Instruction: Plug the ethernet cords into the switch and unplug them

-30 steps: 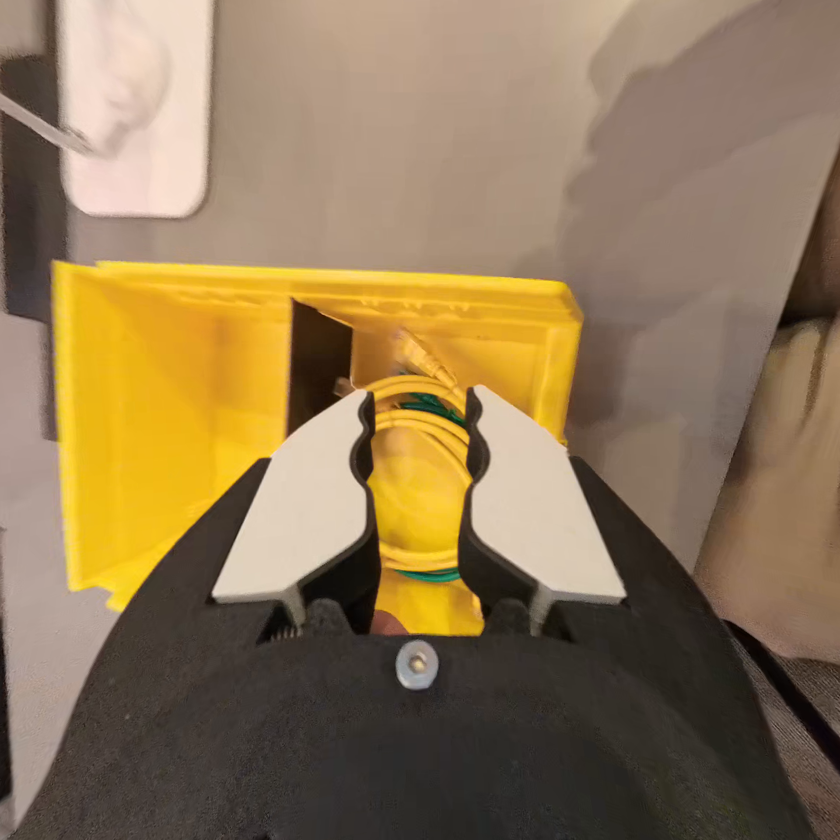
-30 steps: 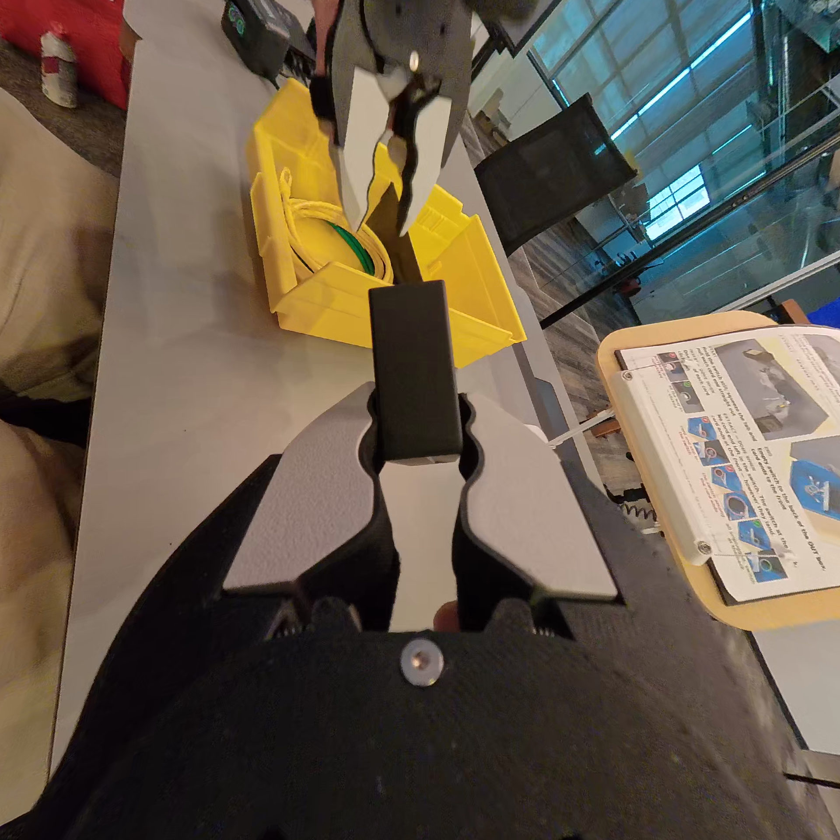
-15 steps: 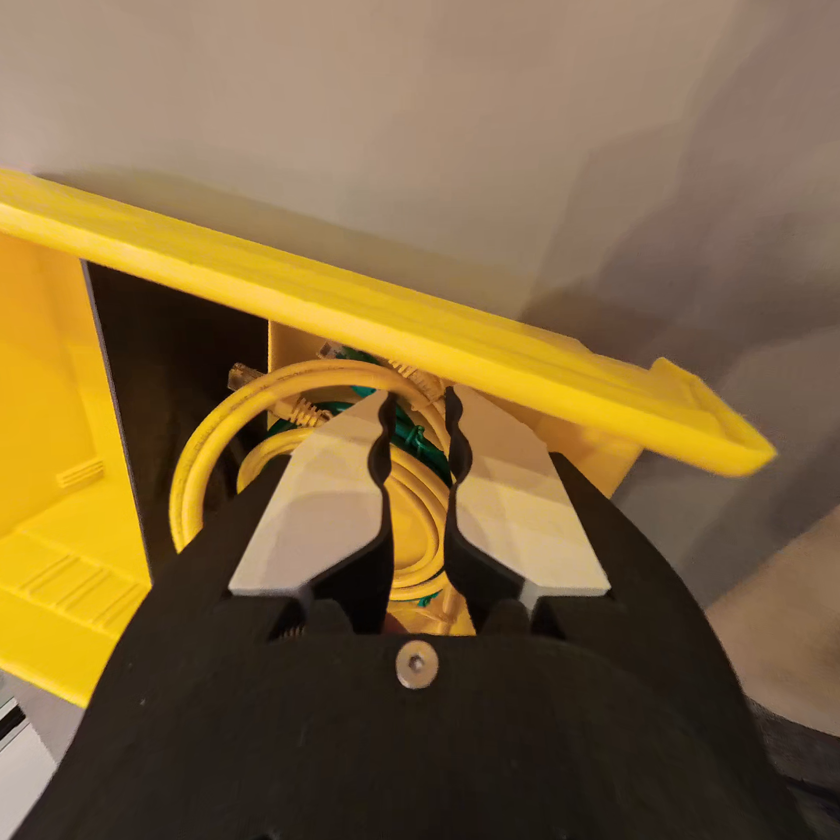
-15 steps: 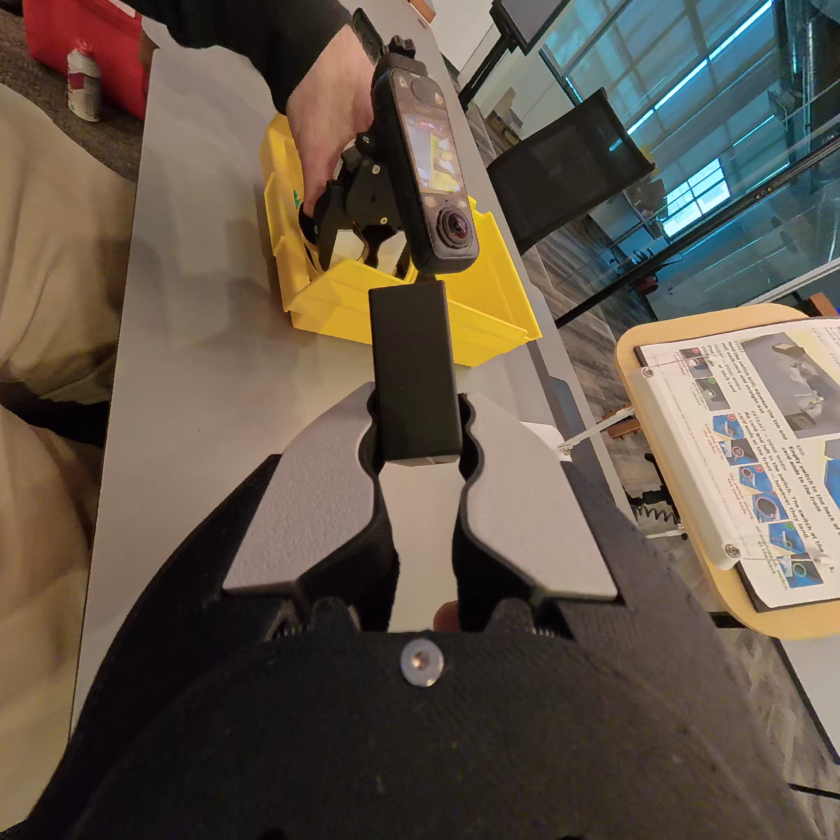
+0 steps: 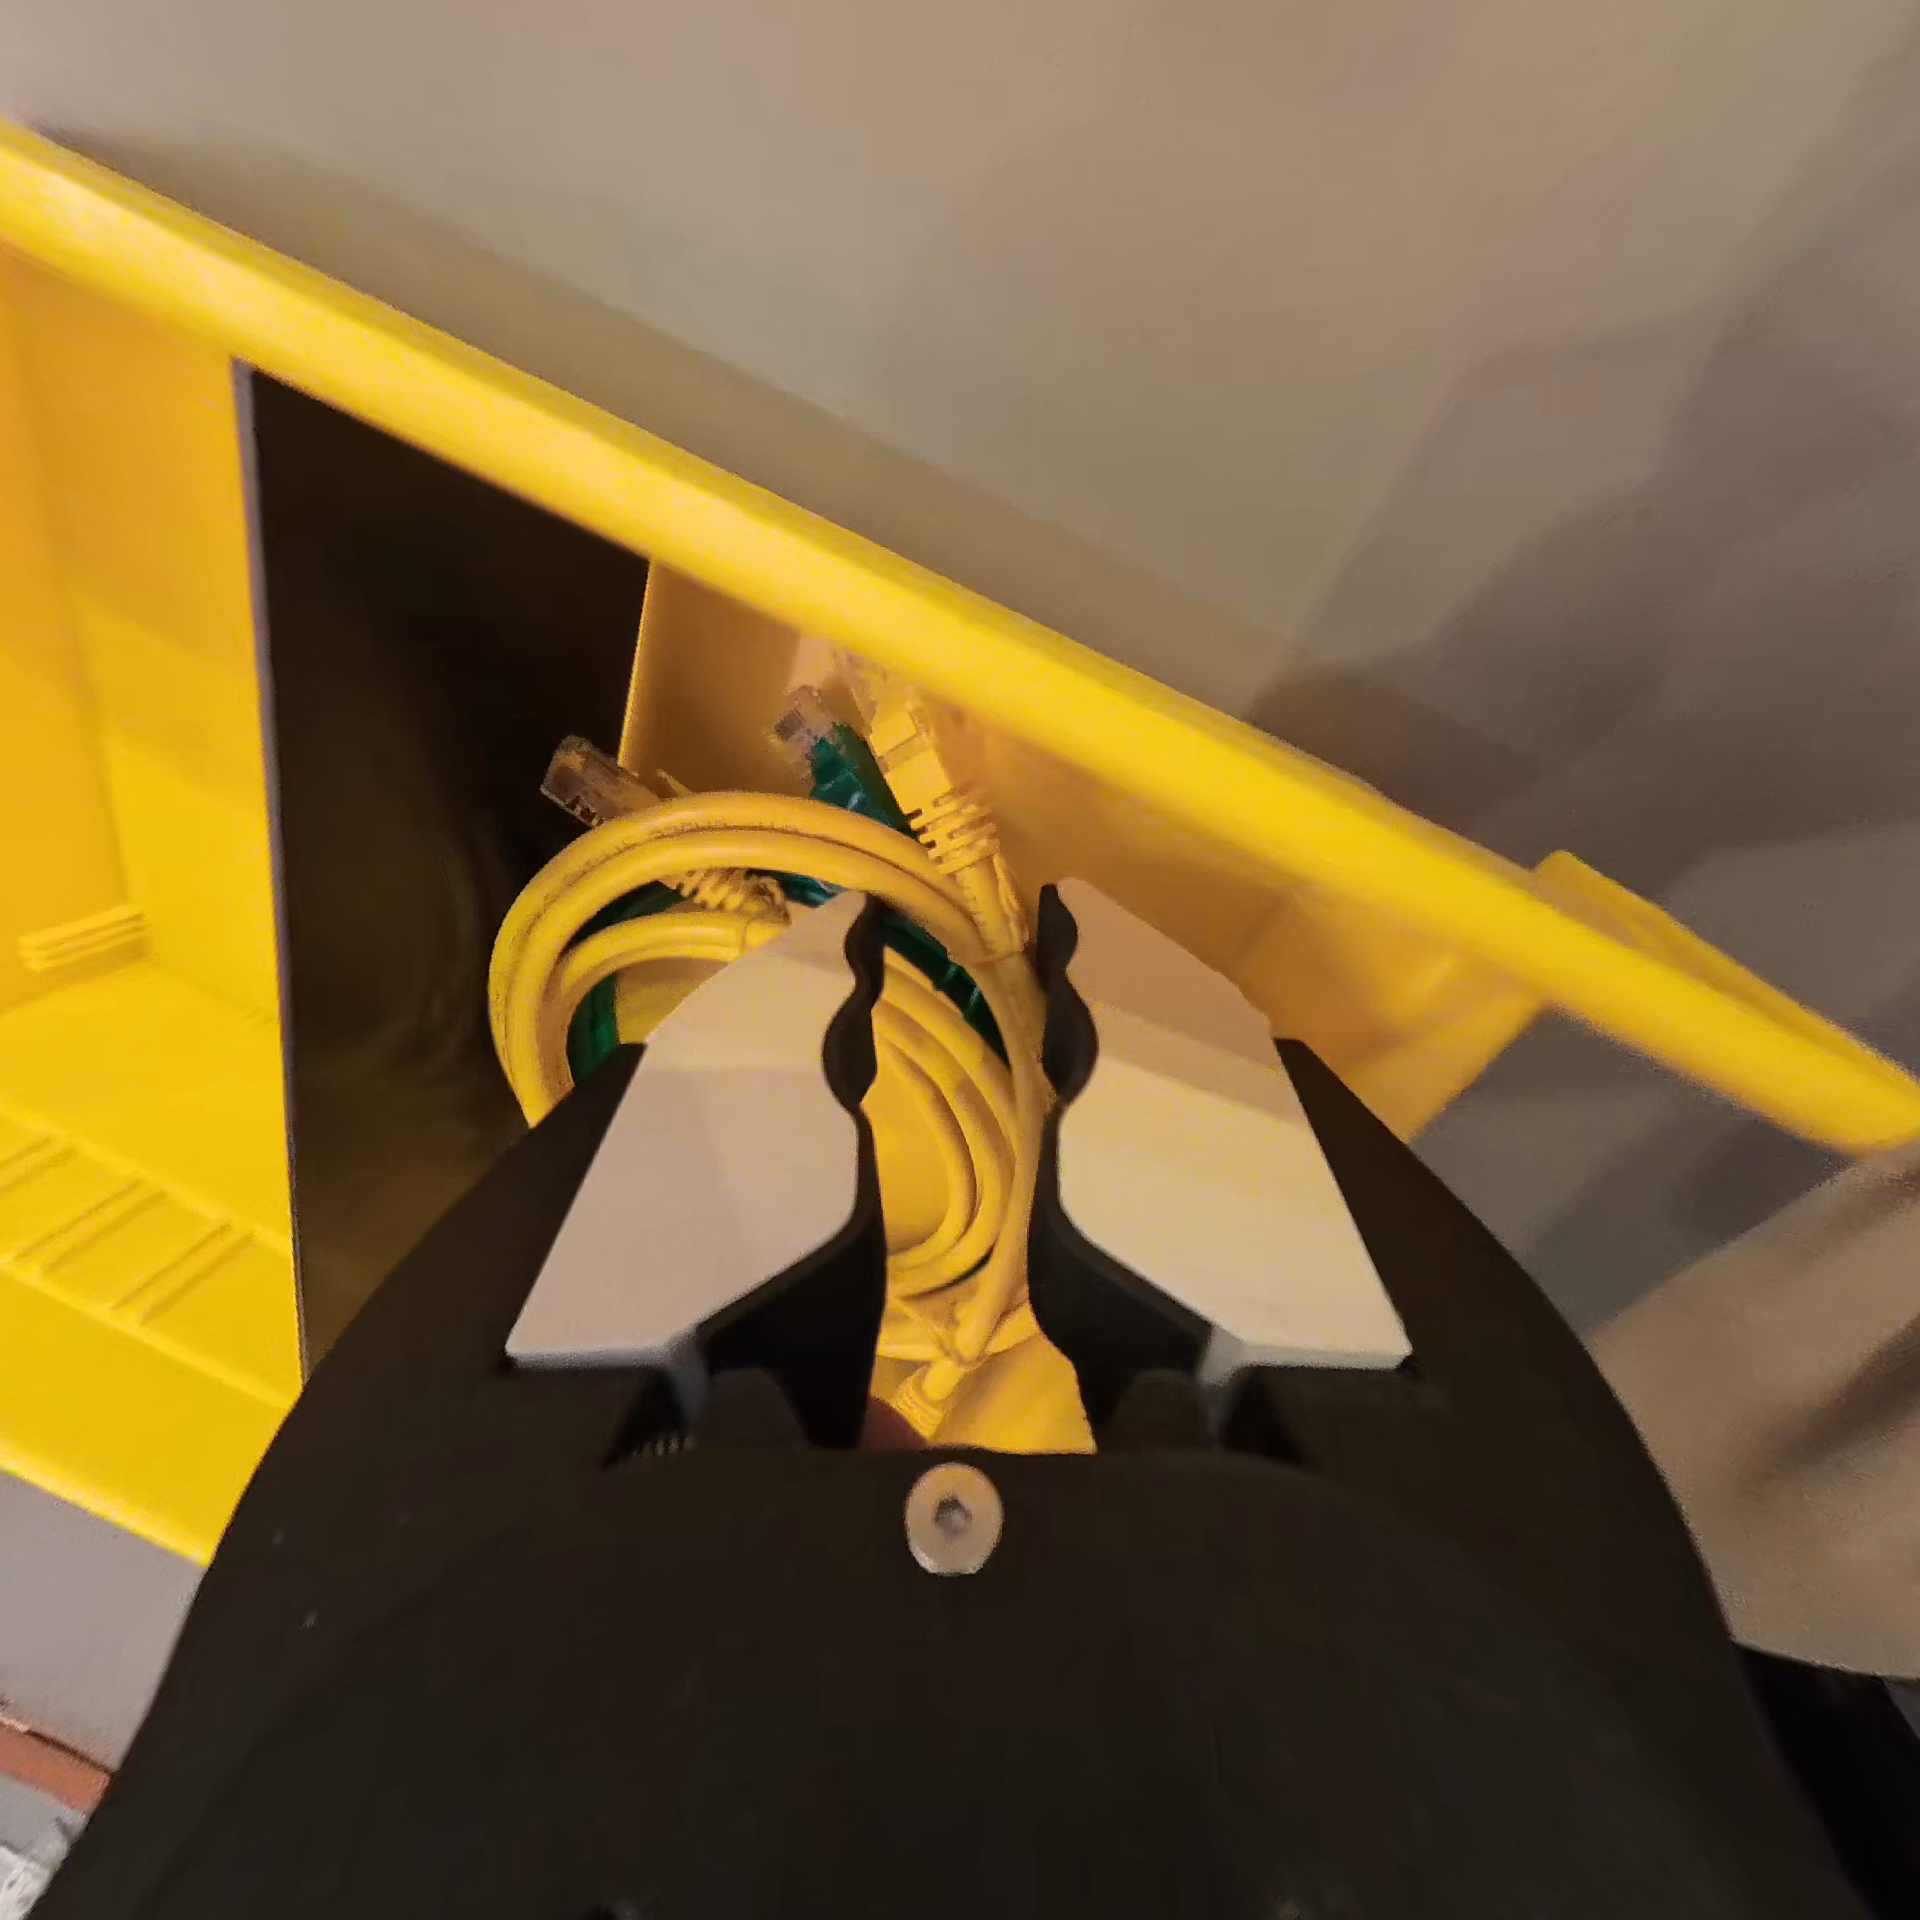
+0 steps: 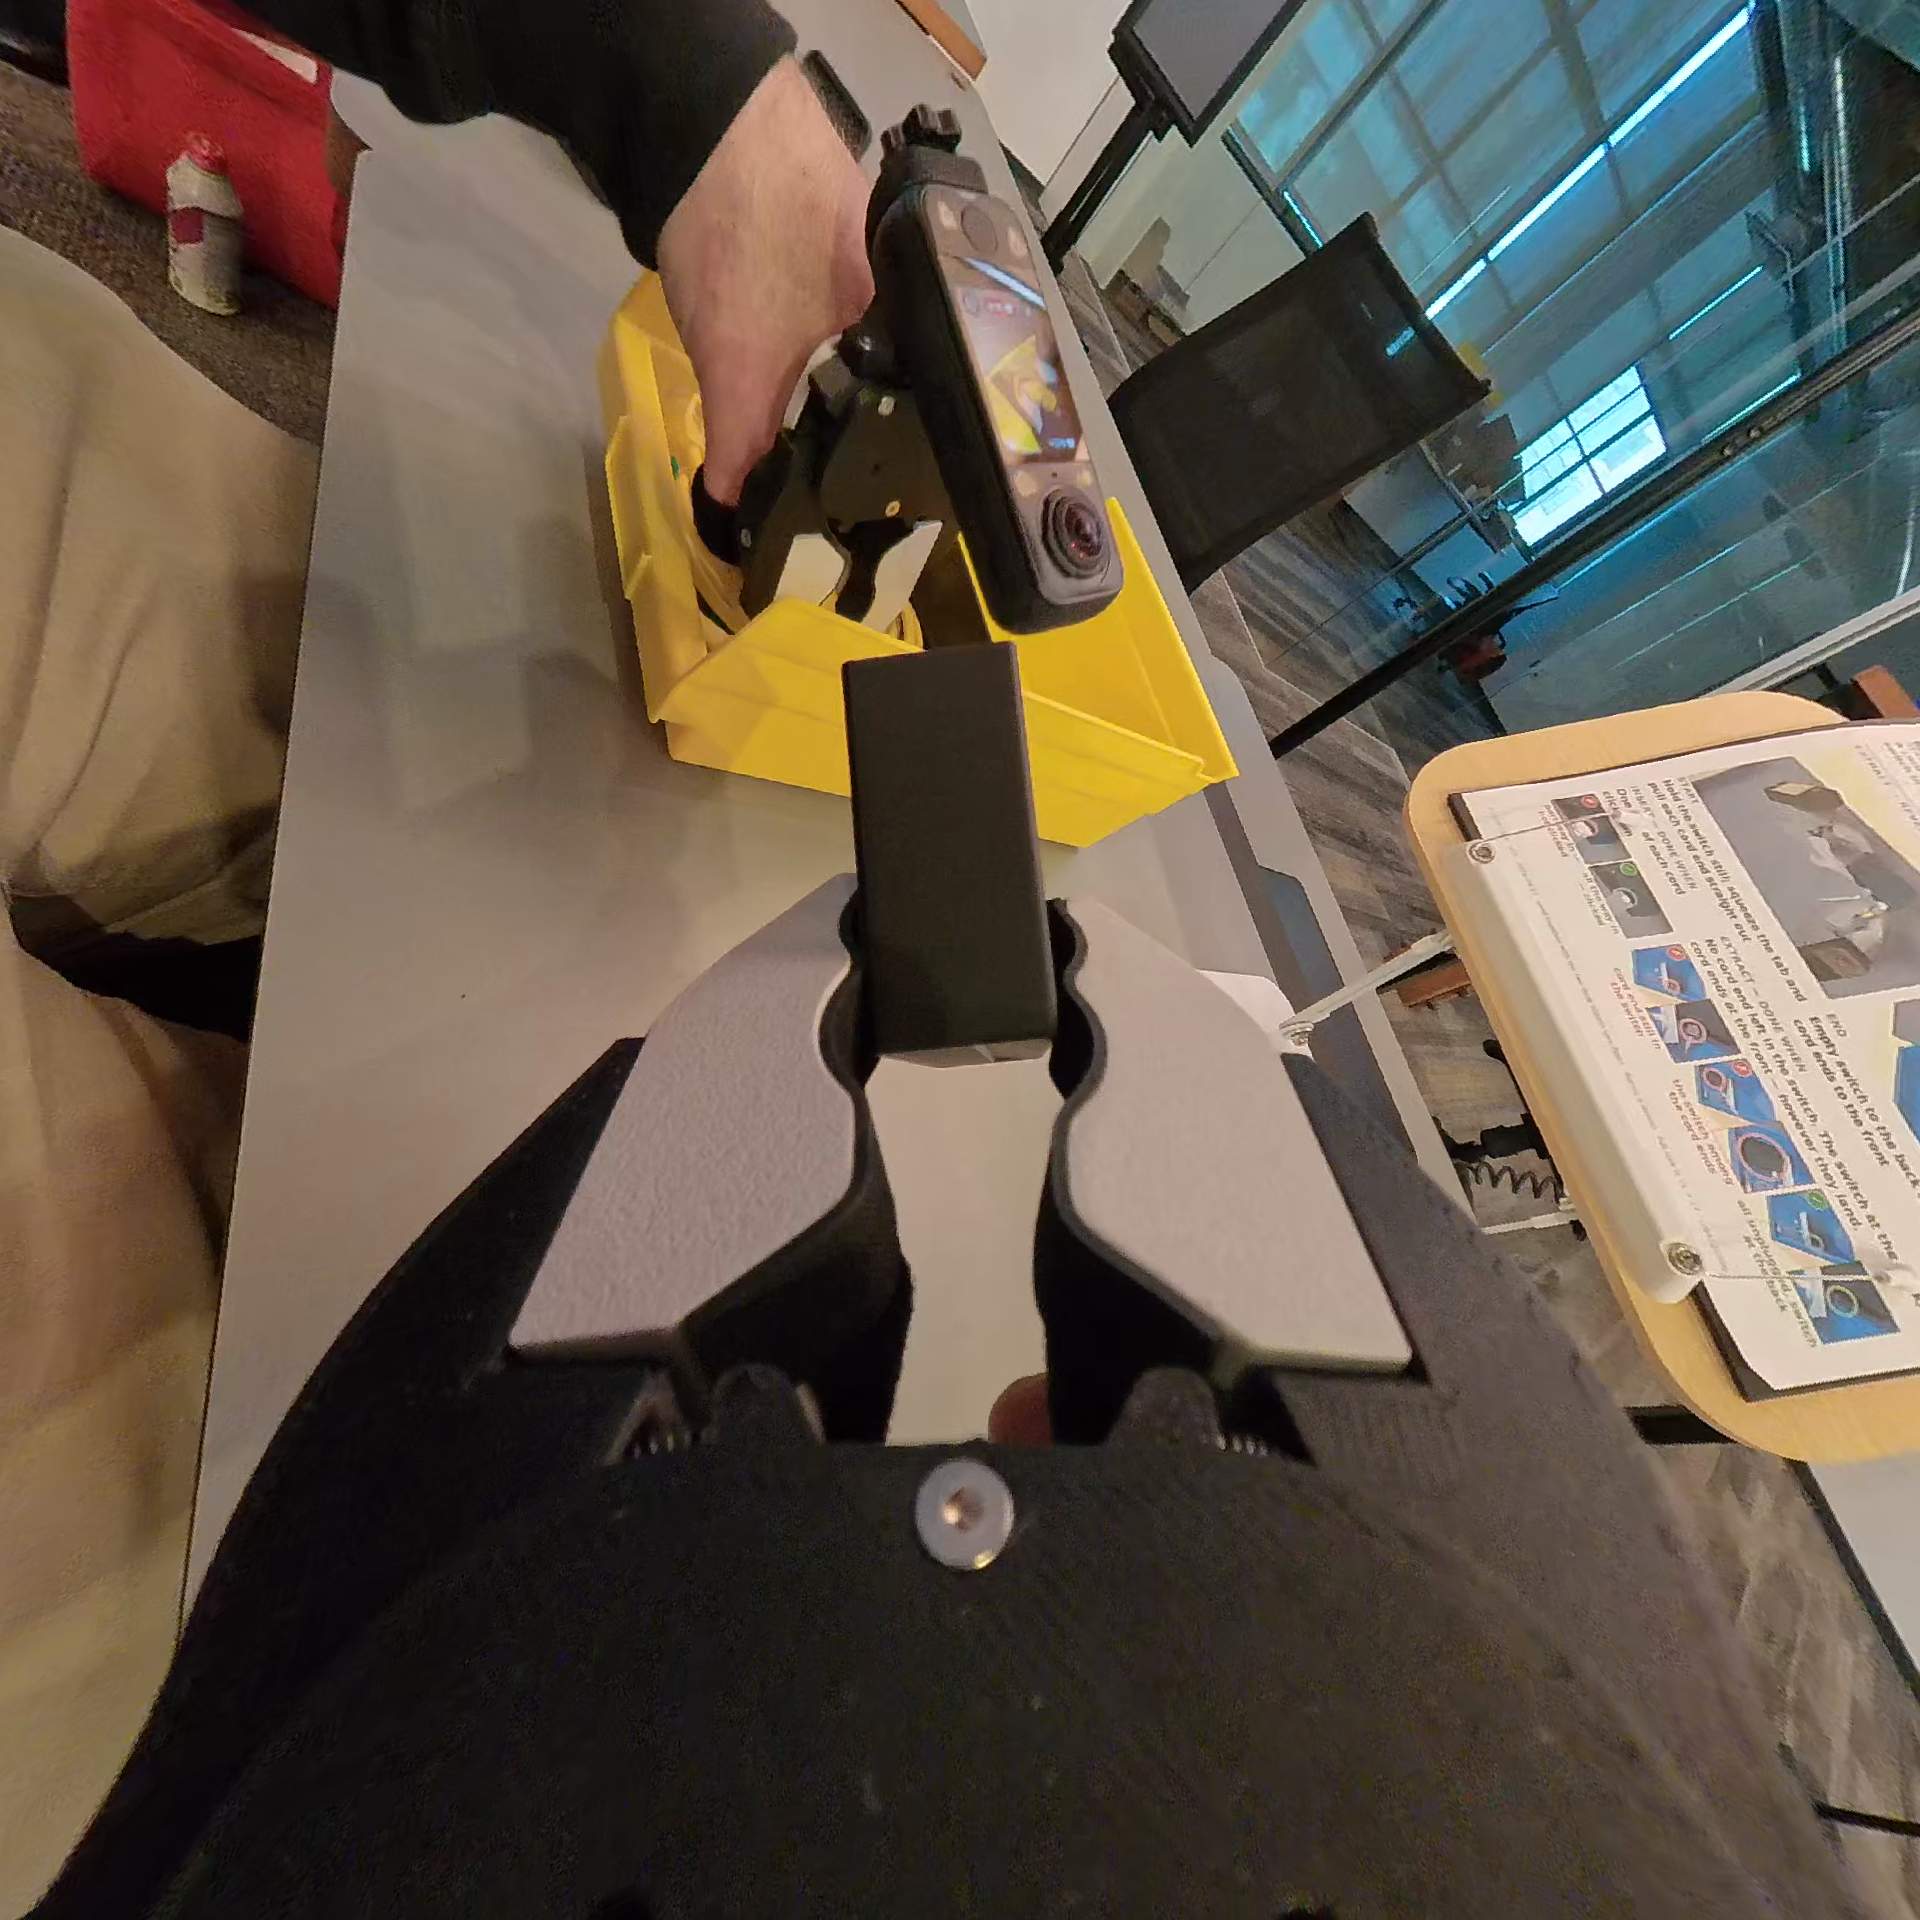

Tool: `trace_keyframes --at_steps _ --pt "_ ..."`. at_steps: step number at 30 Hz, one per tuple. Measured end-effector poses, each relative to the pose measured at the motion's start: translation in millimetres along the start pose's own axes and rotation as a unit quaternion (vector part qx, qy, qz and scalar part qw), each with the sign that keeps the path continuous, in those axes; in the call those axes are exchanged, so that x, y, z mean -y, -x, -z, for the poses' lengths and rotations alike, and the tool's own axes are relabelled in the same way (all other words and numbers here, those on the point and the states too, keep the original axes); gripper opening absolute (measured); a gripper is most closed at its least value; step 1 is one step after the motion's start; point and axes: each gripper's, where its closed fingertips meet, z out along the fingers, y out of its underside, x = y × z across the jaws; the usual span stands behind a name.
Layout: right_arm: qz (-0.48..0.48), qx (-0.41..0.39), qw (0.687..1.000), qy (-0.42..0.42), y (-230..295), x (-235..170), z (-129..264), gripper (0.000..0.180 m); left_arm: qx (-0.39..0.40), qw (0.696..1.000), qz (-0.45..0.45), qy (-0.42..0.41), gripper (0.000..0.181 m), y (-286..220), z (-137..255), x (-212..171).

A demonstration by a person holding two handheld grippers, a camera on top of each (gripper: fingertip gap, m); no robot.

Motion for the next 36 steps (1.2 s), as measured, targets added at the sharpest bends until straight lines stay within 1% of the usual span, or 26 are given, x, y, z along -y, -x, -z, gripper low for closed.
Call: trace_keyframes --at_steps 3,6,10,12,13,14,16,18,20,22,23,25,26,28,31,33,35,36 --pt "-0.002 -0.003 1.000 0.000 -2 -1 0 0.029 -0.002 0.999 0.016 -0.032 0.020 10 18 1" --pt "-0.009 -0.005 1.000 -0.003 -3 -1 0 0.029 -0.011 0.996 0.040 -0.085 0.013 24 48 2" --pt "-0.015 -0.014 1.000 -0.006 -7 0 2 0.029 -0.005 0.984 0.072 -0.161 0.012 46 90 2" --pt "-0.020 -0.019 1.000 -0.009 -9 0 4 0.029 -0.015 0.971 0.085 -0.221 0.012 51 117 9" --pt "-0.021 -0.020 1.000 -0.009 -10 0 4 0.029 -0.025 0.958 0.091 -0.270 0.012 51 136 17" --pt "-0.021 -0.022 0.999 -0.009 -11 0 5 0.029 -0.044 0.938 0.102 -0.328 0.012 50 158 28" --pt "-0.028 -0.026 0.999 -0.015 -13 1 7 0.029 -0.080 0.892 0.120 -0.429 0.012 47 199 48" --pt "-0.036 -0.031 0.999 -0.022 -16 3 8 0.029 -0.110 0.840 0.107 -0.521 0.012 36 233 67" --pt "-0.040 -0.034 0.998 -0.026 -18 5 10 0.029 -0.163 0.789 0.137 -0.576 0.012 26 251 86" --pt "-0.045 -0.038 0.998 -0.030 -20 6 12 0.029 -0.219 0.728 0.153 -0.632 0.012 14 266 105" --pt "-0.047 -0.040 0.998 -0.034 -21 7 13 0.029 -0.245 0.696 0.170 -0.653 0.012 10 267 115" --pt "-0.053 -0.045 0.997 -0.039 -24 8 17 0.029 -0.334 0.642 0.201 -0.661 0.012 -7 259 135" --pt "-0.053 -0.049 0.997 -0.041 -25 8 19 0.029 -0.357 0.626 0.227 -0.655 0.012 -13 249 145" --pt "-0.056 -0.055 0.996 -0.041 -28 7 23 0.029 -0.369 0.612 0.269 -0.646 0.012 -17 225 161" --pt "-0.069 -0.062 0.995 -0.048 -32 5 29 0.029 -0.404 0.604 0.316 -0.610 0.012 -26 176 177" --pt "-0.071 -0.063 0.994 -0.048 -33 5 30 0.029 -0.398 0.624 0.357 -0.570 0.013 -30 132 183" --pt "-0.069 -0.062 0.995 -0.046 -32 3 30 0.029 -0.382 0.642 0.367 -0.554 0.015 -34 107 184" --pt "-0.071 -0.062 0.994 -0.047 -32 3 30 0.029 -0.360 0.662 0.378 -0.537 0.017 -35 95 183"
